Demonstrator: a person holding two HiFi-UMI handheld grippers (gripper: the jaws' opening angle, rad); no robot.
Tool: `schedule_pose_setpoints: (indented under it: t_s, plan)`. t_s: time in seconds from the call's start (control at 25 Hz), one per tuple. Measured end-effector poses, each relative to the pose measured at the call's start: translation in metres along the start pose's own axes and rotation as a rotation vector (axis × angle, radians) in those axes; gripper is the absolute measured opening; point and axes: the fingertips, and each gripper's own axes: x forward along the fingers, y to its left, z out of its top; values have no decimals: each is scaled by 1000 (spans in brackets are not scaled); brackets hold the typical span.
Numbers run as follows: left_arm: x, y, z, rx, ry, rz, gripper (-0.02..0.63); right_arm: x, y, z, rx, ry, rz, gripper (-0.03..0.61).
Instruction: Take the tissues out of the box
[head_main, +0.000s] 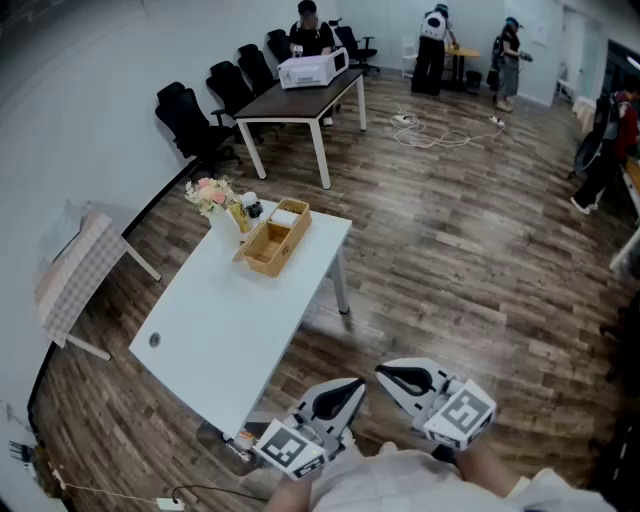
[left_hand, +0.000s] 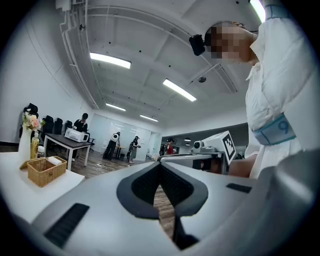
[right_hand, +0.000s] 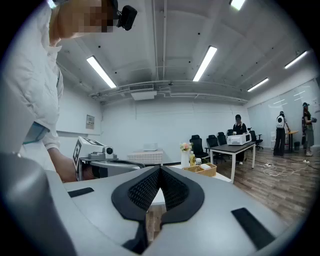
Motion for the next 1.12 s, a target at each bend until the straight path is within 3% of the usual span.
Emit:
schedule_pose_setpoints:
  t_s: [0.72,1.12]
  plan:
    - [-11,9,-3,-12,1,20,-2,12,8,-6,46,15,39,32]
    - [-35,62,4,-11,-6,60,-2,75,10,-8,105,22,100,35]
